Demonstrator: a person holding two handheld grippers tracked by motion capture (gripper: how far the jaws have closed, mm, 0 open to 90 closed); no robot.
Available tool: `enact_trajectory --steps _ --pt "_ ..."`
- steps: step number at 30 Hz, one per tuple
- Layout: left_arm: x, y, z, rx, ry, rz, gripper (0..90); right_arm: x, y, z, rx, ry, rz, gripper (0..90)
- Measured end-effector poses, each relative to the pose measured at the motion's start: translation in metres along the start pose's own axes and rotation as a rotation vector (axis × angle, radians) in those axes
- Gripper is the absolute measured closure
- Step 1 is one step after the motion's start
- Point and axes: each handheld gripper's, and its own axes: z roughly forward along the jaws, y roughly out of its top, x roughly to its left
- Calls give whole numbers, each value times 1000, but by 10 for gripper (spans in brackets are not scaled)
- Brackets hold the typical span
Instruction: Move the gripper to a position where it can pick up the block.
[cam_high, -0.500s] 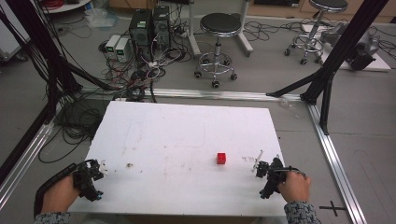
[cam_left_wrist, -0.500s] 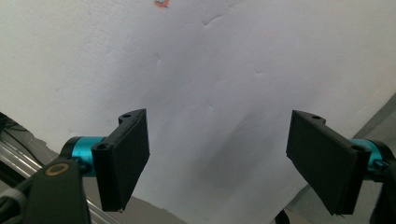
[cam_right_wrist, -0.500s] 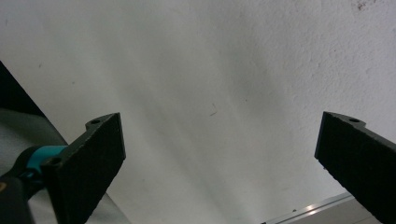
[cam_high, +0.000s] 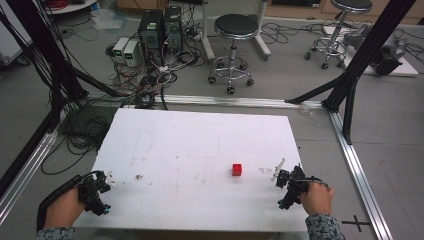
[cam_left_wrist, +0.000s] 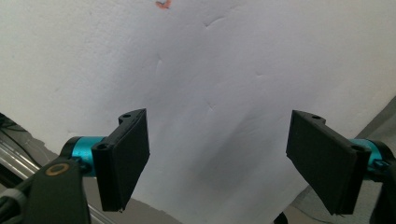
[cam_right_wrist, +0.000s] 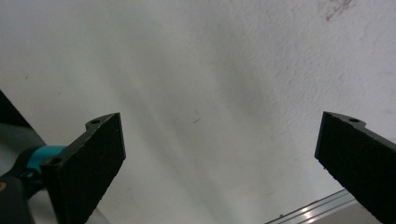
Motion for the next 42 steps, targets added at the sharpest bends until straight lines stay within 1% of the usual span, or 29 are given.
enact_trajectory --steps 2,8,9,11,13,14,15,16,17,19,20,21,23,24,25,26,27,28,30,32,33,34,35,36,37,38,40,41,42 --pt "0 0 -1 1 1 -1 217 -1 0 -1 2 -3 7 8" --pt "-1 2 -1 -6 -3 5 216 -11 0 -5 -22 6 24 8" --pt "-1 2 -1 -5 -4 5 216 -15 0 -6 -23 5 18 8" --pt "-1 1 -1 -5 -2 1 216 -17 1 -6 -24 5 19 8" --pt "0 1 -1 -6 -7 1 216 -24 2 -10 -39 1 26 8" --pt "0 0 -1 -10 0 -1 216 -27 2 -11 -46 -1 22 8" --pt "0 0 -2 -11 -1 -3 216 -27 2 -11 -46 -1 22 8" --pt "0 0 -2 -11 -3 -3 216 -33 3 -13 -54 -5 26 8" --pt "0 0 -2 -12 -2 -2 216 -33 3 -13 -54 -5 26 8" --pt "0 0 -2 -13 0 -6 216 -40 4 -18 -62 -10 22 8" --pt "0 0 -2 -13 -2 -4 216 -40 4 -18 -62 -10 22 8" --pt "1 0 -2 -14 -4 -4 216 -43 6 -20 -67 -10 16 8" --pt "1 -1 -1 -12 -5 -4 217 -50 10 -28 -71 -17 10 8" --pt "1 -1 -1 -12 -6 -4 217 -50 10 -28 -71 -17 10 8" --pt "1 -1 -1 -13 -6 -3 216 -55 14 -35 -78 -22 7 8" --pt "1 -1 -1 -13 -7 -7 216 -55 14 -35 -78 -22 7 8" --pt "1 -1 -1 -17 -3 -11 216 -59 19 -41 -86 -25 -10 8" --pt "1 -1 -1 -18 -3 -11 216 -59 19 -41 -86 -25 -10 8" --pt "1 -1 -1 -18 -3 -11 217 -64 27 -49 -89 -34 -53 8" --pt "1 -1 0 -19 -8 -12 217 -64 29 -51 -91 -33 -55 8" --pt "1 -1 0 -18 -9 -13 217 -66 36 -56 -94 -32 -78 8" --pt "1 -1 0 -20 -9 -13 217 -66 36 -56 -94 -32 -78 8" --pt "2 -1 0 -22 -6 -11 217 -67 39 -58 -97 -32 -90 8" --pt "2 -1 0 -21 -6 -12 217 -67 44 -62 -98 -33 -121 8" --pt "2 -1 -1 -20 -4 -11 217 -67 44 -62 -98 -33 -121 8" --pt "2 -1 -1 -20 -4 -13 217 -67 47 -63 -99 -31 -136 8" --pt "2 -1 -1 -23 -8 -13 217 -67 53 -65 -95 -21 -172 8" --pt "2 -1 -1 -23 -10 -15 217 -67 60 -65 -87 -14 -199 8" --pt "2 -1 -1 -24 -11 -17 217 -67 60 -65 -87 -14 -199 8"
